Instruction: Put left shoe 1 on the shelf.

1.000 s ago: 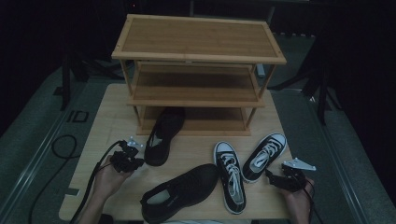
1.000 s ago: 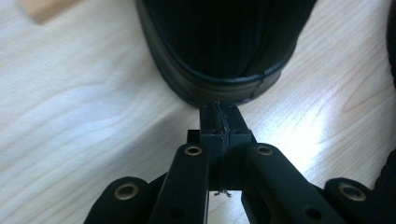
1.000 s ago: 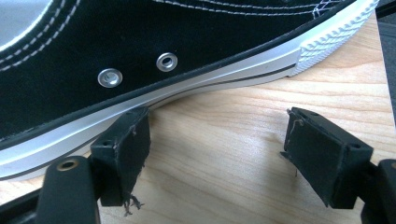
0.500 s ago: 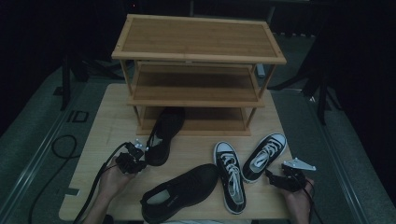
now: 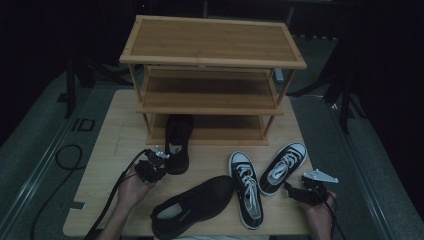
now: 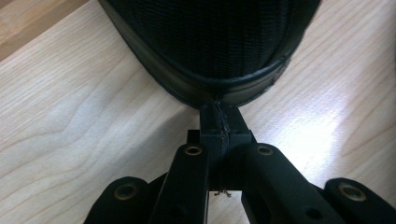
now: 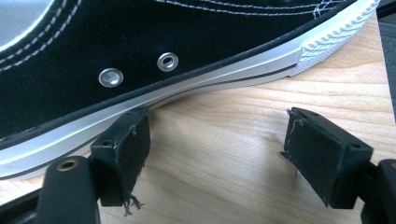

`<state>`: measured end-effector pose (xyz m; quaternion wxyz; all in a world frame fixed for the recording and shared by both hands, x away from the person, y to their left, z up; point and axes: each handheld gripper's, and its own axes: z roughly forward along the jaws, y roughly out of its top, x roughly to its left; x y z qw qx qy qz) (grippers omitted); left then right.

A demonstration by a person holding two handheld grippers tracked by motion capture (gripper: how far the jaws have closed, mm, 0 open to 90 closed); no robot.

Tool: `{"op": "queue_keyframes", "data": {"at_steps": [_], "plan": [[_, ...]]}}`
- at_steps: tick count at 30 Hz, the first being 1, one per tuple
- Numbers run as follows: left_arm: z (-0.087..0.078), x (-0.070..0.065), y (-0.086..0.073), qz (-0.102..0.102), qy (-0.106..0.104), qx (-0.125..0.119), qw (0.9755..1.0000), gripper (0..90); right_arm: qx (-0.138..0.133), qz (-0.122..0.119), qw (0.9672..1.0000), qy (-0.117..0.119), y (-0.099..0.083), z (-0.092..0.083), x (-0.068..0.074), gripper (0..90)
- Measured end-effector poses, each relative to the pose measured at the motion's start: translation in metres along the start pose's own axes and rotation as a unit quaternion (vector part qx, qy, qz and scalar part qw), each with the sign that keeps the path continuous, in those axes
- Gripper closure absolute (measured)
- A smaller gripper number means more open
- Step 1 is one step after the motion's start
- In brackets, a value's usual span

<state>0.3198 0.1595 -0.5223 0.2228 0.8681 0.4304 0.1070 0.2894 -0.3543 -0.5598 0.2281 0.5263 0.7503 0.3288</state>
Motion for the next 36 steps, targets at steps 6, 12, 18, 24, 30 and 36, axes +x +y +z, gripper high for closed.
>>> {"op": "queue_keyframes", "data": {"at_steps": [6,12,18,24,30,36], "plan": [[0.005,-0.015,0.001,0.029,-0.032,0.004,0.9990,89.9,0.000,0.000,1.0000,0.000,0.000,0.000,0.000,22.4],[0.013,-0.018,0.002,0.031,-0.035,0.008,0.9989,90.0,0.000,0.000,1.0000,0.000,0.000,0.000,0.000,22.4],[0.012,-0.015,0.002,0.017,-0.008,0.013,0.9997,90.0,0.000,0.000,1.0000,0.000,0.000,0.000,0.000,22.4],[0.008,-0.006,0.003,-0.005,0.006,0.004,1.0000,90.0,0.000,0.000,1.0000,0.000,0.000,0.000,0.000,22.4],[0.006,-0.006,0.012,-0.008,0.011,-0.011,0.9999,90.0,0.000,0.000,1.0000,0.000,0.000,0.000,0.000,22.4],[0.009,-0.008,0.024,0.003,0.002,-0.013,0.9999,90.0,0.000,0.000,1.0000,0.000,0.000,0.000,0.000,22.4]]}}
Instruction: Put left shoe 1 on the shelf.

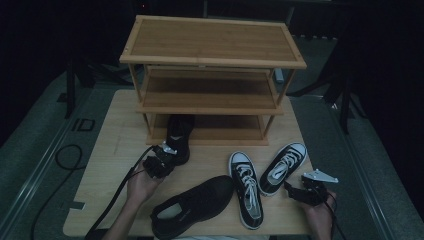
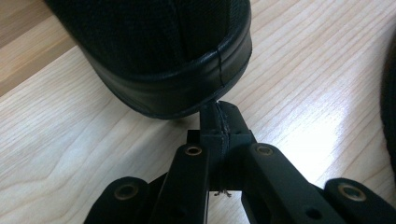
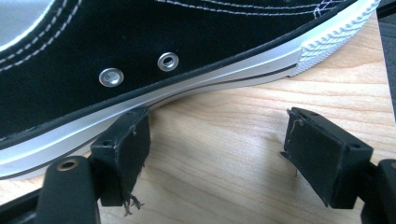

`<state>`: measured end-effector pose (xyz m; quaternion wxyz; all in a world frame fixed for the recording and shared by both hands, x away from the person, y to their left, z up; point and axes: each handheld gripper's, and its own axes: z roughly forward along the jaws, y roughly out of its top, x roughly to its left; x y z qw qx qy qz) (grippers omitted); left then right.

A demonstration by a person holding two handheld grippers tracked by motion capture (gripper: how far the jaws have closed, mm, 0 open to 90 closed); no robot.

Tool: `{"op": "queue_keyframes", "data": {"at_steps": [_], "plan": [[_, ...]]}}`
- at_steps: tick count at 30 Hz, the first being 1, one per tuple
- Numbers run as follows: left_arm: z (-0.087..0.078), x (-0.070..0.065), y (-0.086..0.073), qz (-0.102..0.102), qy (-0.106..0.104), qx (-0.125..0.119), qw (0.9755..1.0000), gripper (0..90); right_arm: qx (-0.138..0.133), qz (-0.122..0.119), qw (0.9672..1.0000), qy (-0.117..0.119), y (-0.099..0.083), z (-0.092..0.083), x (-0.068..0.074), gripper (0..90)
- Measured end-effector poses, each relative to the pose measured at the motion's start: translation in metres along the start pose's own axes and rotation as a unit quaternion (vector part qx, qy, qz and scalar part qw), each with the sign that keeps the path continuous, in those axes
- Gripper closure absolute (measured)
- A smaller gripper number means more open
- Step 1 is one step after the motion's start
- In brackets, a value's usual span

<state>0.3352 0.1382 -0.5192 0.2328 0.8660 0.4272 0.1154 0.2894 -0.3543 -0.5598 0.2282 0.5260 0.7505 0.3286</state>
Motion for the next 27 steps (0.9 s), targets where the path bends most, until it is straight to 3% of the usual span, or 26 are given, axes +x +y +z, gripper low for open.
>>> {"op": "queue_keyframes", "data": {"at_steps": [1,14,19,27], "plan": [[0.000,-0.001,0.002,0.006,0.001,0.000,1.0000,90.0,0.000,0.000,1.0000,0.000,0.000,0.000,0.000,22.4],[0.009,0.009,0.021,-0.017,0.033,-0.014,0.9992,90.0,0.000,0.000,1.0000,0.000,0.000,0.000,0.000,22.4],[0.013,0.011,0.029,-0.011,0.042,-0.011,0.9990,90.0,0.000,0.000,1.0000,0.000,0.000,0.000,0.000,22.4],[0.018,0.019,0.036,-0.029,0.062,-0.014,0.9976,90.0,0.000,0.000,1.0000,0.000,0.000,0.000,0.000,22.4]]}}
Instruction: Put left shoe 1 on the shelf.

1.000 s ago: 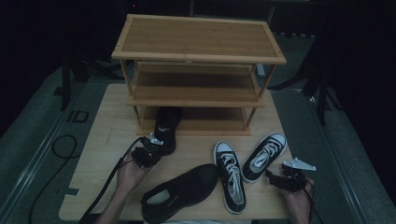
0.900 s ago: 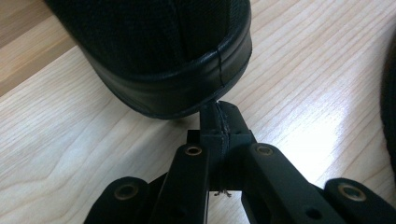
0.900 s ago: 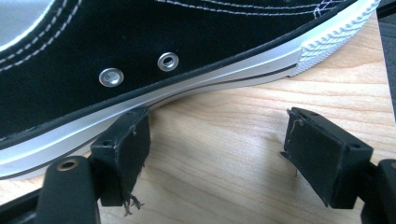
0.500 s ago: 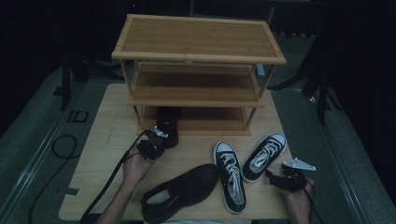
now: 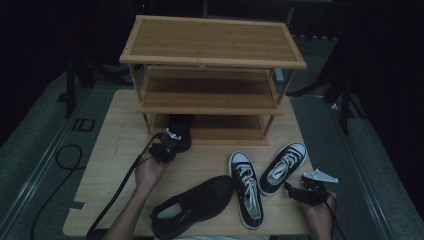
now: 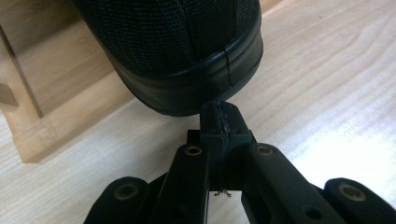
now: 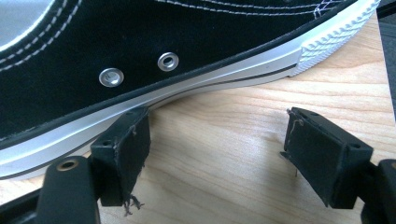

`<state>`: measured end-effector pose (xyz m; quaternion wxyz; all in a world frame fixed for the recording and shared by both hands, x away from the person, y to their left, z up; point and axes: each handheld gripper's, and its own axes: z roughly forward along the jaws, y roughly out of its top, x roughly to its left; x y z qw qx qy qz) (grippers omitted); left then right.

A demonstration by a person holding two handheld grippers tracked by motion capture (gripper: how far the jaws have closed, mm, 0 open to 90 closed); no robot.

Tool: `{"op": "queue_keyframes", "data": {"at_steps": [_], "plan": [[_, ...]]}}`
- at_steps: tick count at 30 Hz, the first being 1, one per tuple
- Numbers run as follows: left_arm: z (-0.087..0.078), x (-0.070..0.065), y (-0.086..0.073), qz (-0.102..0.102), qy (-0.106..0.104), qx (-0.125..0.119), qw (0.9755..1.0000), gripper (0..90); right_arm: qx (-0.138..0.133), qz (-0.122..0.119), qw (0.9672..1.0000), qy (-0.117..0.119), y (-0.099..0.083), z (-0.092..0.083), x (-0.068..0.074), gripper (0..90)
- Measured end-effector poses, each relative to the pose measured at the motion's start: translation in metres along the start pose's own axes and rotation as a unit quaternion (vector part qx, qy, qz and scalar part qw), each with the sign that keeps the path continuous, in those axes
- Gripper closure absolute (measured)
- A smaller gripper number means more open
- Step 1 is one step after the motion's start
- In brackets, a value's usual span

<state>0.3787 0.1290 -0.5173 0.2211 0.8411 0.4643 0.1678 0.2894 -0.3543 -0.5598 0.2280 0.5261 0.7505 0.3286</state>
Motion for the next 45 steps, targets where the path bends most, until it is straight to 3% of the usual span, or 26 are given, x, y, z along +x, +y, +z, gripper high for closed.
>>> {"op": "queue_keyframes", "data": {"at_steps": [10,23,28,36,41,45], "plan": [[0.005,0.003,0.005,-0.003,-0.001,-0.002,1.0000,90.0,0.000,0.000,1.0000,0.000,0.000,0.000,0.000,22.3],[-0.014,0.004,0.002,0.023,-0.036,-0.006,0.9991,80.8,0.000,0.000,1.0000,0.000,0.000,0.000,0.000,22.4],[-0.022,0.004,0.000,0.037,-0.059,0.001,0.9976,77.1,0.000,0.000,1.0000,0.000,0.000,0.000,0.000,22.4],[-0.034,0.007,-0.002,0.045,-0.072,0.005,0.9963,72.3,0.000,-0.001,1.0000,0.000,0.000,0.000,0.000,22.4],[-0.039,0.004,-0.005,0.065,-0.100,0.012,0.9928,71.5,0.000,0.000,1.0000,0.000,0.000,0.000,0.000,22.4],[-0.045,0.004,-0.005,0.064,-0.120,0.011,0.9906,71.3,0.000,0.000,1.0000,0.000,0.000,0.000,0.000,22.4]]}}
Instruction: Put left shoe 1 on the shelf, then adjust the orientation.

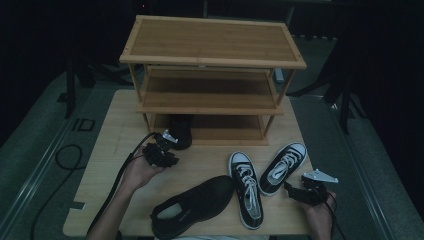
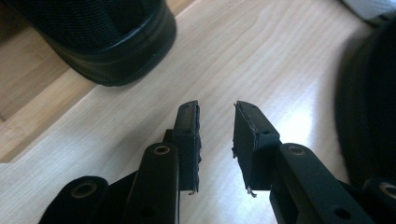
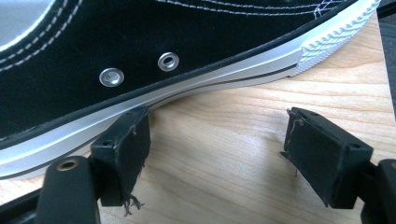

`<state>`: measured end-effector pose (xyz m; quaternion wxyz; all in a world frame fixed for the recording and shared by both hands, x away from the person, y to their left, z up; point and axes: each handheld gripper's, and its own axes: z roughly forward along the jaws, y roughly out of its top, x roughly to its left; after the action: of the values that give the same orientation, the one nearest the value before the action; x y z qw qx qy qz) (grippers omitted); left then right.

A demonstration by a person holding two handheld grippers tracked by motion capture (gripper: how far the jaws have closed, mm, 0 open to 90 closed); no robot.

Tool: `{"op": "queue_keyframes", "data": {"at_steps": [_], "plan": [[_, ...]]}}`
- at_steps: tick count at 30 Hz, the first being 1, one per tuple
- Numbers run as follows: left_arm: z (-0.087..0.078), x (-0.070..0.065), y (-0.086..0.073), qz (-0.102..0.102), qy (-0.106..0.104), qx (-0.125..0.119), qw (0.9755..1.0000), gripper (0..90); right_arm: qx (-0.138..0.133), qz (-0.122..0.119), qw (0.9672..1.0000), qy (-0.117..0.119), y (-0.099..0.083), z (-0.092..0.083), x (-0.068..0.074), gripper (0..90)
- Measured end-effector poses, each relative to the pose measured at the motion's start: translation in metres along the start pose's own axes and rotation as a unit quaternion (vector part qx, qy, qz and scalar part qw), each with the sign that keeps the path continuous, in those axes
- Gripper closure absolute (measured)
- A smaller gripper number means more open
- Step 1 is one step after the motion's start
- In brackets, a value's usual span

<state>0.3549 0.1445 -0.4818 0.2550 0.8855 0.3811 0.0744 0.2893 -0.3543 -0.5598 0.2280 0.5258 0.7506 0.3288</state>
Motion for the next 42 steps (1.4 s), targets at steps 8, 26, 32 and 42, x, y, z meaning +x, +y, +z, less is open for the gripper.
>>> {"op": "queue_keyframes", "data": {"at_steps": [8,26,32,42], "plan": [[-0.022,-0.011,-0.003,0.035,-0.007,0.021,0.9991,70.6,0.000,0.000,1.0000,0.000,0.000,0.000,0.000,22.4],[-0.049,-0.045,-0.016,0.095,-0.116,0.053,0.9873,68.0,0.000,-0.001,1.0000,0.000,0.000,0.000,0.000,22.5],[-0.057,-0.052,-0.018,0.097,-0.122,0.045,0.9867,67.9,0.000,-0.001,1.0000,0.000,0.000,0.000,0.000,22.4],[-0.073,-0.079,-0.022,0.132,-0.132,0.035,0.9817,65.9,0.000,0.000,1.0000,0.000,0.000,0.000,0.000,22.4]]}}
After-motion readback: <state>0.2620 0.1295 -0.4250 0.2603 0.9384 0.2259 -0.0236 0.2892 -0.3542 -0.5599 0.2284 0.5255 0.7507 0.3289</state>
